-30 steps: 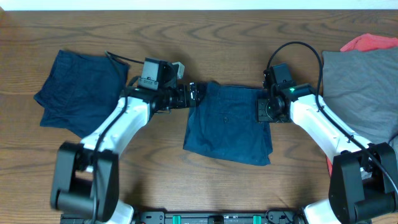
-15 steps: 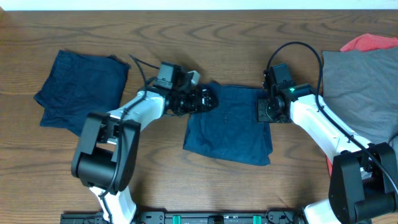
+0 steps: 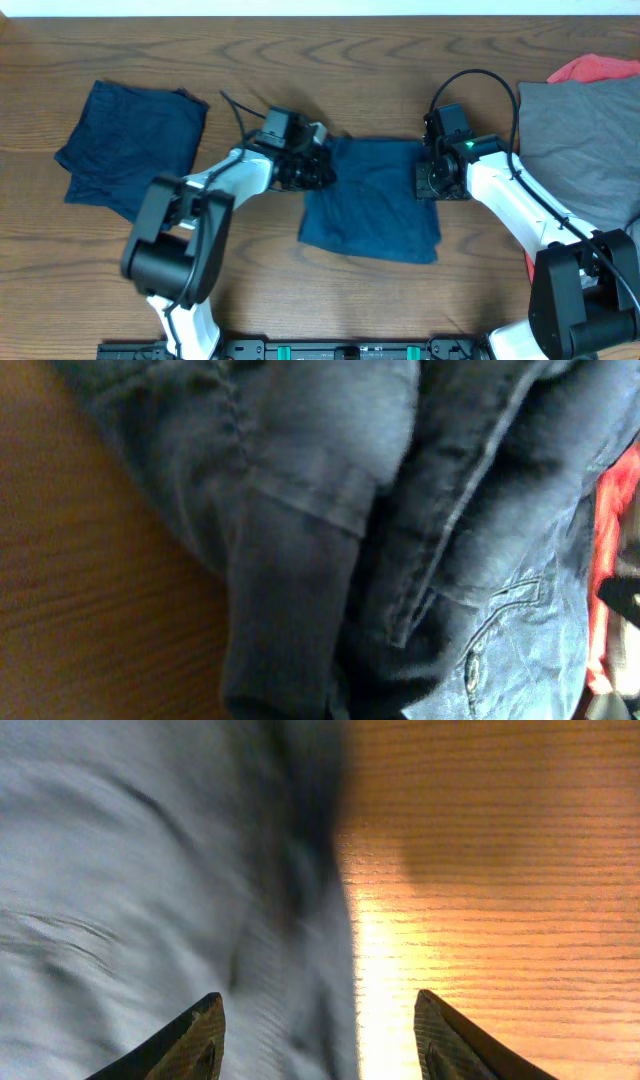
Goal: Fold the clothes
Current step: 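Release the right gripper and carry the shorts leftward with the left gripper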
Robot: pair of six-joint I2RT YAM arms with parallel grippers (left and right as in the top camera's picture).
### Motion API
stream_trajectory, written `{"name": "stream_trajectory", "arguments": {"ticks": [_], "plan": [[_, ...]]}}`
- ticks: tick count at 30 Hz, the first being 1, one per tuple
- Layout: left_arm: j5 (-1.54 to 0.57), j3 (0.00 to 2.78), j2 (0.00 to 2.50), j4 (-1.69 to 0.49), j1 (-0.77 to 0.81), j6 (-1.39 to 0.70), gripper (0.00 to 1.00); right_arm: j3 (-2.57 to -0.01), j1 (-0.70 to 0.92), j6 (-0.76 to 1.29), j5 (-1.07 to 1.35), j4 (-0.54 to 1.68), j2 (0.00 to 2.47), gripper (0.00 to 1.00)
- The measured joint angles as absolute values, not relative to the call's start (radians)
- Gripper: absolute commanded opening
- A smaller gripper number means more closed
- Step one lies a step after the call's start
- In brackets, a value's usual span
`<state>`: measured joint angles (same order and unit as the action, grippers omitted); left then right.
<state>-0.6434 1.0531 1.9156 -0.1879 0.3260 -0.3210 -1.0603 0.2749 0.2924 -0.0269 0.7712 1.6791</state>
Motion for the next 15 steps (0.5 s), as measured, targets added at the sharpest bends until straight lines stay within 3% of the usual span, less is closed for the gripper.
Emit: {"name": "stream_trajectory", "arguments": {"ticks": [10,15], "plan": [[-0.326,1.053,1.489,-0.234,0.039,-0.318,0.06,-1.06,0.241,0.293,-0.064,0.812,1.679,0.58],[-0.172,1.053,1.392,-0.225,-0.13,-0.317,0.06,-1.06,0.241,0.293,-0.065,0.815,1.679,0.58]]}}
